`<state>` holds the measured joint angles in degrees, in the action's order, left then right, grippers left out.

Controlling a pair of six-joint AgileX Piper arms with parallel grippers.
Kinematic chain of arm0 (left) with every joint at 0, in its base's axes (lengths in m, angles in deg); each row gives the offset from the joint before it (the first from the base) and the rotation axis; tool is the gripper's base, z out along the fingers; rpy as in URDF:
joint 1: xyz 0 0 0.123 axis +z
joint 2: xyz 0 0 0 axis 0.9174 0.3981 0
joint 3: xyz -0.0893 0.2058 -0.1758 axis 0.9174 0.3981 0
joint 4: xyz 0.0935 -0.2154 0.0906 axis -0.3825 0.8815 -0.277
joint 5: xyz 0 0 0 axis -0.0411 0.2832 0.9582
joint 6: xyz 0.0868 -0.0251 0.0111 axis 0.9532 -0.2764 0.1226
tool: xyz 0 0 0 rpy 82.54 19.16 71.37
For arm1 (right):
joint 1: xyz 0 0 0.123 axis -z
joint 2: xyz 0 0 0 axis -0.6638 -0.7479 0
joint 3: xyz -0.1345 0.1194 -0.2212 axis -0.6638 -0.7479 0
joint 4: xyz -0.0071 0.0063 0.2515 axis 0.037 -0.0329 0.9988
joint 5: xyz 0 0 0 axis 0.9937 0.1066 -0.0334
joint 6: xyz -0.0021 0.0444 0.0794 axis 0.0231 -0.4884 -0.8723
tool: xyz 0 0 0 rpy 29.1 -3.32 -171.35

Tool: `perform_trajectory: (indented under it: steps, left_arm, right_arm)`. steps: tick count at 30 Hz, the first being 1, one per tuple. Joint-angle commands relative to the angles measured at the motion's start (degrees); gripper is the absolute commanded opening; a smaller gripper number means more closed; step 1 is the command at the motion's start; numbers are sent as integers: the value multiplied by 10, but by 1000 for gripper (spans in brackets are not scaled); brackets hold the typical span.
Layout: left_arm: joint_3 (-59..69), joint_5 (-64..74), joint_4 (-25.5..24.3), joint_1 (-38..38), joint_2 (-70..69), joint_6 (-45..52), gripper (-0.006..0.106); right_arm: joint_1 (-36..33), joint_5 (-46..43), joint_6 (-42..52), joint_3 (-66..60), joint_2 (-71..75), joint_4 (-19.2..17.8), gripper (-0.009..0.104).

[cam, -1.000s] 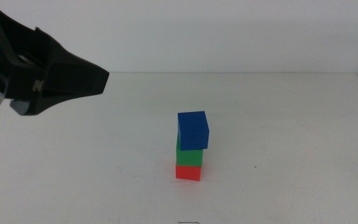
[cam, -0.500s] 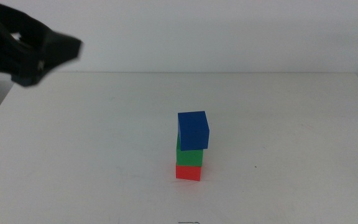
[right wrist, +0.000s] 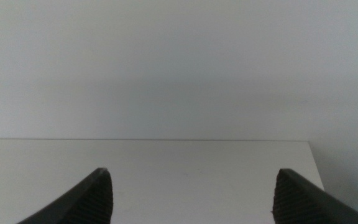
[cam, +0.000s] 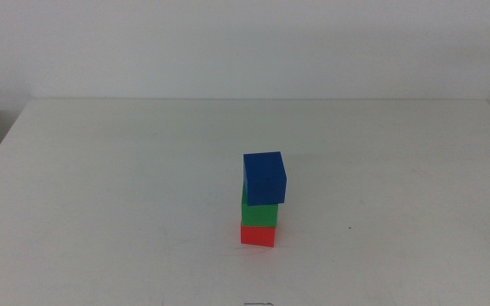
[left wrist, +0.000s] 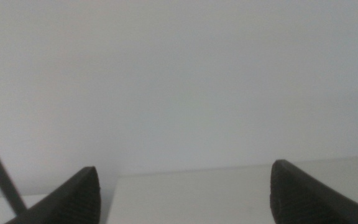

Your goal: Stack red cubes first, then green, then blue cubes in a specific spot.

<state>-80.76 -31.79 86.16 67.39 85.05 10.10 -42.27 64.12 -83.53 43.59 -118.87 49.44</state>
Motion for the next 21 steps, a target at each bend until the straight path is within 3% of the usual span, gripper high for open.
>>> perform_trajectory:
  steps: [1, 13, 16, 21]
  left_arm:
    - [-13, -54, 1, 11, -13, -9, 94]
    - [25, -56, 1, 10, -49, -8, 94]
    - [85, -59, 8, 10, -92, -8, 94]
    - [232, -60, 19, 10, -215, -8, 94]
  right_arm:
    - [4, -45, 8, 15, 8, -2, 66]
    - [4, -67, 8, -6, 23, -2, 66]
    - [4, -128, 8, -62, 49, -2, 66]
    - [4, -301, 8, -217, 134, -2, 66]
